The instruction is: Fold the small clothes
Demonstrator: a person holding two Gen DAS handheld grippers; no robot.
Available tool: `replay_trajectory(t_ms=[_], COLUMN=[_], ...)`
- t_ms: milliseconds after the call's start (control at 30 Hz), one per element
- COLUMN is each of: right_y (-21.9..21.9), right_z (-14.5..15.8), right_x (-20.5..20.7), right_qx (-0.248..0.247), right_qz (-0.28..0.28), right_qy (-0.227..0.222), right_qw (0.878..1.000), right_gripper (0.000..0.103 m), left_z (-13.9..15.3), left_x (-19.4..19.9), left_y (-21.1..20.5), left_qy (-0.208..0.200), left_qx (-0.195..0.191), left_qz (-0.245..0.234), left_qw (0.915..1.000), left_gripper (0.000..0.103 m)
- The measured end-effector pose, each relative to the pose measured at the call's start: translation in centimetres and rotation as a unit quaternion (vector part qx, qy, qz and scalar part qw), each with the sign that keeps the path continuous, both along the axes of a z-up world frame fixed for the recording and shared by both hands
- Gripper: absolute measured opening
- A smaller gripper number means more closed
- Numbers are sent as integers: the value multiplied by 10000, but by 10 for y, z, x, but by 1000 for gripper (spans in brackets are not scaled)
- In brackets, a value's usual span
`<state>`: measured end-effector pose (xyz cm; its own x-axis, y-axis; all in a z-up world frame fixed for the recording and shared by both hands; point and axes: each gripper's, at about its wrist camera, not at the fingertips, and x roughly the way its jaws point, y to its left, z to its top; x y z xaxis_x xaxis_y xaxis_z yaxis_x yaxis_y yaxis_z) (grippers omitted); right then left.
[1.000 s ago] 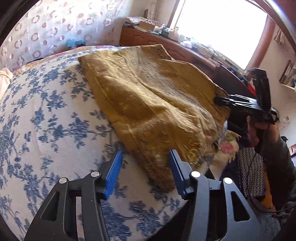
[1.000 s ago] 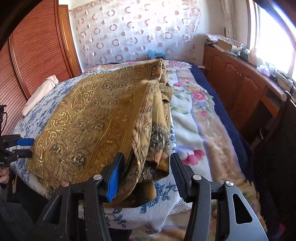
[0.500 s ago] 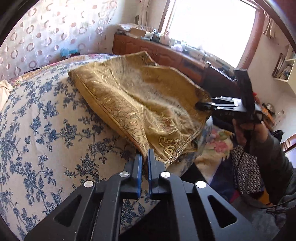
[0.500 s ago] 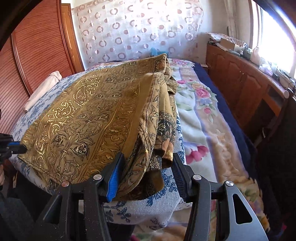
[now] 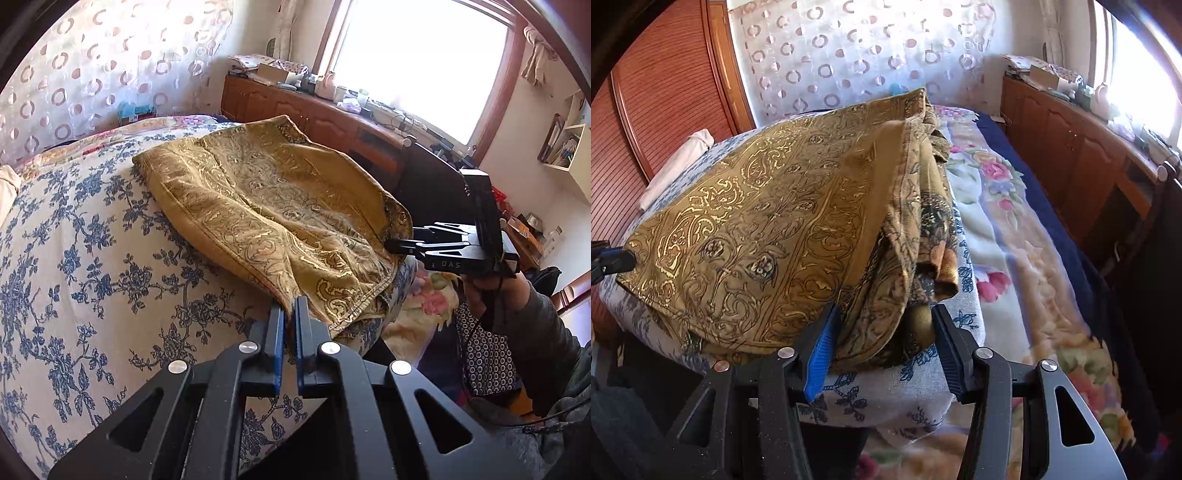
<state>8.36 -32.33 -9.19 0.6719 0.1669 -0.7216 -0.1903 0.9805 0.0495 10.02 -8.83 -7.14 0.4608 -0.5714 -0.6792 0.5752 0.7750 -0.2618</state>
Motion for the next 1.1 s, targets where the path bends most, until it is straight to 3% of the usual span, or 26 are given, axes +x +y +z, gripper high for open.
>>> replay_trajectory(t_ms=[133, 200, 400, 633, 800, 967, 1100], right_y=[4, 5, -10, 1, 4, 23, 30], right_z=[2, 5, 42, 111, 123, 116, 114], right_x=[-2, -4, -13, 45, 97, 139, 181], right_qx=[160, 150, 694, 762, 898, 471, 212], right_qz=[192, 250, 307, 442, 444, 541, 580], right_qy=[27, -33, -608, -1293, -1216, -1052, -791], right_qw=[9997, 9996, 9953, 9877, 9875, 9919, 9950], right_gripper=[17, 9, 7, 7, 7, 7, 7], left_z=[5, 10, 34, 71, 72, 65, 42], left_x=[0, 0, 10, 79, 135, 177, 222], left_y=[1, 3, 8, 18, 23, 19, 17], left_qy=[-48, -102, -308, -683, -636, -560, -266], left_qx=[-127, -205, -408, -628, -571, -449, -206], left_qz=[-17, 3, 9, 401, 648, 831, 1046], left_qw=[9999, 9997, 9987, 9949, 9942, 9940, 9939], left_gripper=[6, 6, 6, 6, 5, 5, 5])
